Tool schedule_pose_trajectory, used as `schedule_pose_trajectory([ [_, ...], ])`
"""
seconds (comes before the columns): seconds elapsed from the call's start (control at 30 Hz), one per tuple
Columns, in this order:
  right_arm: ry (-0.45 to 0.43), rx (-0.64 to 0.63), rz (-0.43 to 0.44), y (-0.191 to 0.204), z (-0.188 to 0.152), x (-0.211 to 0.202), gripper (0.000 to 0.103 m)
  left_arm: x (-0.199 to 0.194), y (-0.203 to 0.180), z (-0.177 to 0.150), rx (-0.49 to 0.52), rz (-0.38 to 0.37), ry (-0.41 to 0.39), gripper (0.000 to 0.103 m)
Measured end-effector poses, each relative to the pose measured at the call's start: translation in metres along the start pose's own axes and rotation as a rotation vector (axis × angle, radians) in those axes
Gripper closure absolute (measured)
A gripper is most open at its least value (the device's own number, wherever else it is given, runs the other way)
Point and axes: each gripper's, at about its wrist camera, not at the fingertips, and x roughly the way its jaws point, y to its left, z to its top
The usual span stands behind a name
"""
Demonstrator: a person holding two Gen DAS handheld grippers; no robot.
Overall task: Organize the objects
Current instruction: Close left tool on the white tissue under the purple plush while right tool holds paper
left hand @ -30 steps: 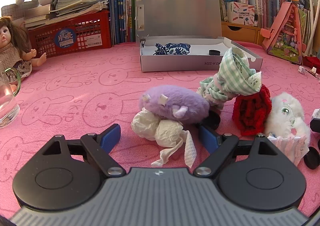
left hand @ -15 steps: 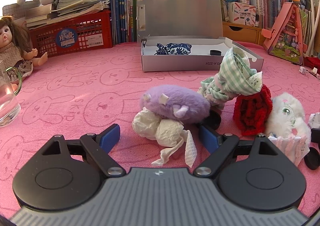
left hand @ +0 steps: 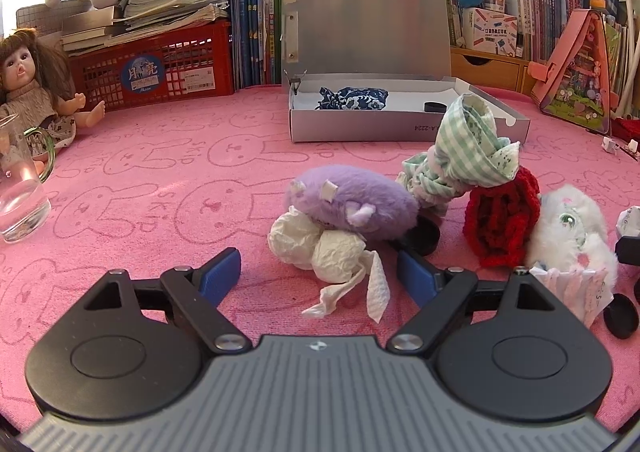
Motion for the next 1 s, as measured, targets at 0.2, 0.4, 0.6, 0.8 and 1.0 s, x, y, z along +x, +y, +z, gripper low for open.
schedule_pose_trajectory([
  [0.2, -0.011, -0.003, 0.002, 0.004, 0.003, -0.001, 0.049, -0.001, -0.001, 0.0, -0.005, 0.015, -0.007, 0.021],
  [0.4, -0.037, -0.025, 0.013, 0.011, 0.007, -0.005, 0.049, -0.003, 0.003, 0.002, -0.03, 0.012, -0.012, 0.046],
  [0.6, -0.052, -0.03, 0.023, 0.013, 0.012, -0.005, 0.049, -0.01, 0.004, 0.004, -0.048, 0.012, -0.023, 0.058],
  [0.8, -0.06, -0.015, 0.021, 0.01, 0.017, -0.002, 0.049, -0.018, 0.005, 0.011, -0.057, 0.018, -0.056, 0.062],
  [1.0, -0.062, -0.01, 0.018, 0.01, 0.018, -0.001, 0.049, -0.006, 0.005, 0.008, -0.067, 0.064, -0.001, 0.061],
])
